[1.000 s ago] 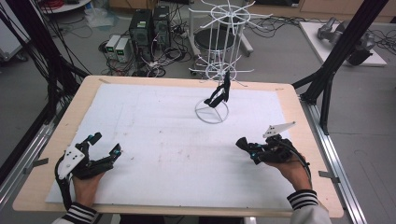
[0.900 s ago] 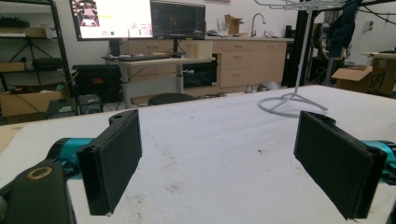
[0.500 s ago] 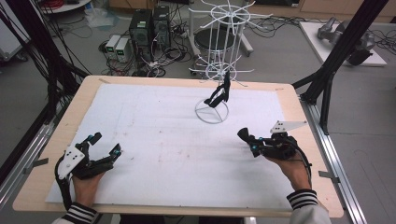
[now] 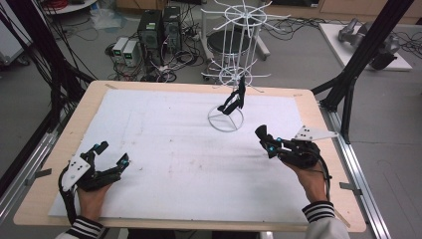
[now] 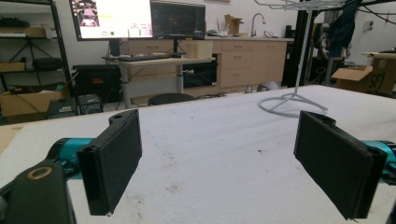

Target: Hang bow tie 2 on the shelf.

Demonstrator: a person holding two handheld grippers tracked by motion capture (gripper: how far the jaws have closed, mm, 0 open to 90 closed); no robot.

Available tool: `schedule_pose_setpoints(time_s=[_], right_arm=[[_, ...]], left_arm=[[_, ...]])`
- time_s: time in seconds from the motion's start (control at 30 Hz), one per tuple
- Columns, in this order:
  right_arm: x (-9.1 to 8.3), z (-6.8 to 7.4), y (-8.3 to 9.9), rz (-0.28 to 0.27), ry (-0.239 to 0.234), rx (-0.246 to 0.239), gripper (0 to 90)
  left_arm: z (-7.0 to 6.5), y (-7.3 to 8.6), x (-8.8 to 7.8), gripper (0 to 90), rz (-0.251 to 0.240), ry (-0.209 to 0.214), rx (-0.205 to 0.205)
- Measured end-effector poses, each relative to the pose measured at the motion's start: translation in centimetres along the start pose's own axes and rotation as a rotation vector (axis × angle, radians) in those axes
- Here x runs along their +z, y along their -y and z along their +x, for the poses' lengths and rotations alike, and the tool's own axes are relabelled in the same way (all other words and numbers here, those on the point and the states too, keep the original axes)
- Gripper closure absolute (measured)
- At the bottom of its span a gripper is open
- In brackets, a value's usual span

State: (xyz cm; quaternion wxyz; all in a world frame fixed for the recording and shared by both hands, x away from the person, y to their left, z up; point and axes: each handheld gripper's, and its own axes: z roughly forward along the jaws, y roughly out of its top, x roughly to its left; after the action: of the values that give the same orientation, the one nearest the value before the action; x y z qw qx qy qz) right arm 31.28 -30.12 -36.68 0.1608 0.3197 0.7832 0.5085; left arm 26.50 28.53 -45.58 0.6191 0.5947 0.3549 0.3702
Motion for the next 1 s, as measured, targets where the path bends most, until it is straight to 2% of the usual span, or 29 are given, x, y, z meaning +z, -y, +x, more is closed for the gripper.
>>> schedule_pose_setpoints(time_s=[0.1, 0.27, 0.33, 0.4, 0.57, 0.63, 1.0], right_arm=[[-0.2, 0.0, -0.1, -0.041, 0.011, -0.001, 75.6], [-0.6, -0.2, -0.3, -0.108, 0.033, 0.037, 75.3], [-0.7, -0.2, -0.3, -0.117, 0.054, 0.042, 75.3], [-0.8, -0.2, -0.4, -0.134, 0.056, 0.053, 75.3], [-0.9, -0.1, -0.6, -0.154, 0.088, 0.044, 75.3], [-0.9, -0.1, -0.7, -0.162, 0.083, 0.049, 75.3], [-1.1, -0.2, -2.1, -0.204, 0.122, 0.044, 75.4]], left_arm=[[0.0, 0.0, 0.0, 15.6, 0.000, 0.000, 0.000], [0.0, 0.0, 0.0, 15.6, 0.000, 0.000, -0.001], [0.0, 0.0, 0.0, 15.6, 0.000, 0.000, 0.000], [0.0, 0.0, 0.0, 15.7, 0.000, 0.000, 0.000], [0.0, 0.0, 0.0, 15.6, 0.000, 0.000, 0.000], [0.0, 0.0, 0.0, 15.6, 0.000, 0.000, -0.001], [0.0, 0.0, 0.0, 15.6, 0.001, 0.000, 0.000]])
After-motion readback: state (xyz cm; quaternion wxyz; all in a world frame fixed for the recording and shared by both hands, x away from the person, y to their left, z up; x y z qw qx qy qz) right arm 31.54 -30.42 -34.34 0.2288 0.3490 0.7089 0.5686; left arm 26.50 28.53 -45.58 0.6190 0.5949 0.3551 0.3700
